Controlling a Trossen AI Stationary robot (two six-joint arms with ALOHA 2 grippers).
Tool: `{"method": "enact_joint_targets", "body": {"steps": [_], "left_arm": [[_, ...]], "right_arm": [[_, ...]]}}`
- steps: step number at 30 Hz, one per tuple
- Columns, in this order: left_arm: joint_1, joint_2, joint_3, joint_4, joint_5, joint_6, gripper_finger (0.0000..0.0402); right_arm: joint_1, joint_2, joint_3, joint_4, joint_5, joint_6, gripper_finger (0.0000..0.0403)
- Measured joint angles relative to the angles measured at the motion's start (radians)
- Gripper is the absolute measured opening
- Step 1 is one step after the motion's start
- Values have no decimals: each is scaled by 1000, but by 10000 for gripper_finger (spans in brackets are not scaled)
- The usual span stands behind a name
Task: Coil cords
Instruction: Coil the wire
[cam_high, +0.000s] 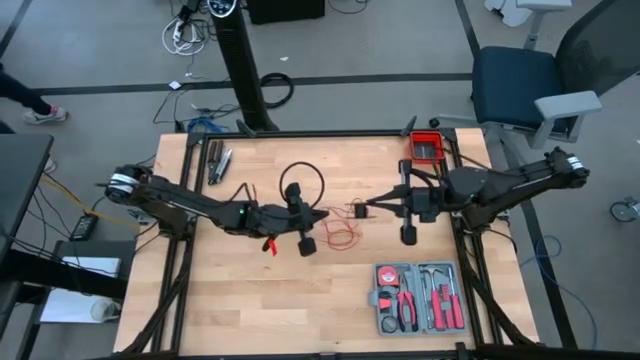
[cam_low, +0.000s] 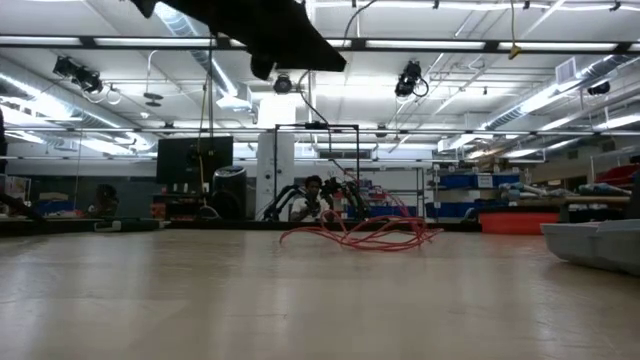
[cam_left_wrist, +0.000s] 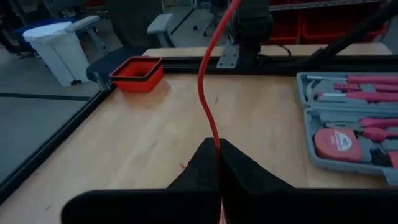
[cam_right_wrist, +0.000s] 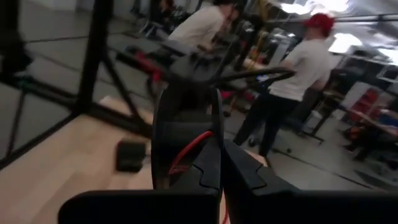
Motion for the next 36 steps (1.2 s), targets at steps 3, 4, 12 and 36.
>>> {"method": "enact_joint_targets", "body": {"steps": [3,4,12,36], "left_arm": [[0,-36,0,-39,8,0,1],[0,-48,0,-44,13,0,1],[-2,-104,-1,-21,147,25,1],[-14,-105,-2,7,258,26,0]], "right_arm": [[1,-60,0,-71,-80,22,1],[3,-79,0,-80,-119,37,1],[13,-201,0,-225,-505,53,1],[11,-172,0,-231,-422,40,1]]}}
